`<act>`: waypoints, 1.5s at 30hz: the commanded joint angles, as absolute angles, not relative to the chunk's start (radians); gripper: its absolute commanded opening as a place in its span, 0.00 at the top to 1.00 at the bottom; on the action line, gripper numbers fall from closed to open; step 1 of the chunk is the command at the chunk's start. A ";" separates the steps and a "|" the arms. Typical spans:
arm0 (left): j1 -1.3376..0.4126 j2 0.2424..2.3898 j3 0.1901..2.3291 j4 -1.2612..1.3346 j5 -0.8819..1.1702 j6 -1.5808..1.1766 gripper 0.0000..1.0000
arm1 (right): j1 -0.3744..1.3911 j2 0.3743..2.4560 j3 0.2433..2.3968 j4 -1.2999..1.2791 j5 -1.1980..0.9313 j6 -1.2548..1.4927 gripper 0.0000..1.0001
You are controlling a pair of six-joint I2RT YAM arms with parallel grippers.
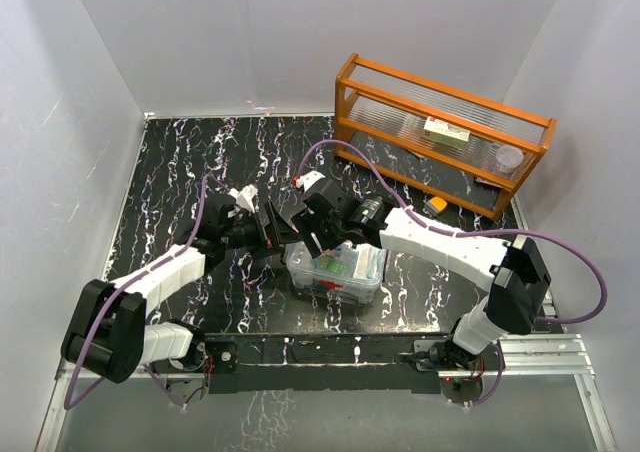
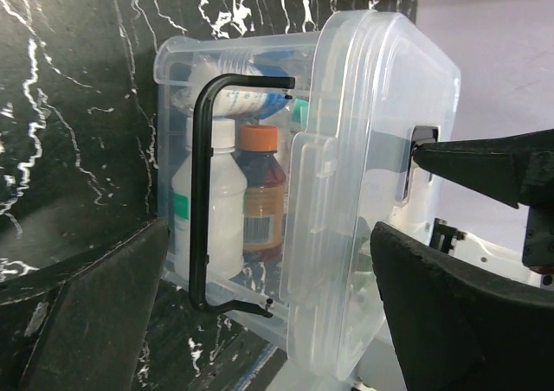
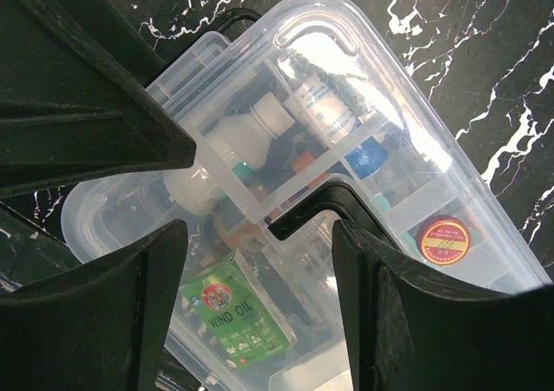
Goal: Organize the medicine kit
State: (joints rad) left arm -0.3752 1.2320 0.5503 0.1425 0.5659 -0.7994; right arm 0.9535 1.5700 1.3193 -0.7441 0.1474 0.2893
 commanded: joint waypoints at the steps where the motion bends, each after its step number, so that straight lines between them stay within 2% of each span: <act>1: -0.376 1.276 0.498 0.279 0.647 -0.876 0.01 | 0.950 1.669 1.258 -0.809 0.127 0.293 0.35; 8: -0.376 1.266 0.483 0.335 0.706 -0.961 0.09 | 0.949 1.652 1.244 -0.789 0.132 0.304 0.35; 19: -0.376 1.143 0.564 0.047 0.670 -0.784 0.25 | 0.949 1.644 1.243 -0.763 0.184 0.341 0.40; 25: -0.376 1.122 0.568 0.057 0.729 -0.780 0.38 | 0.949 1.646 1.249 -0.752 0.198 0.352 0.41; 30: -0.376 1.108 0.601 0.001 0.737 -0.741 0.41 | 0.949 1.654 1.250 -0.747 0.197 0.363 0.43; 40: -0.376 1.100 0.614 -0.061 0.729 -0.729 0.55 | 0.949 1.661 1.253 -0.727 0.186 0.373 0.44; 45: -0.379 1.067 0.631 -0.140 0.664 -0.685 0.56 | 0.950 1.672 1.251 -0.723 0.172 0.374 0.45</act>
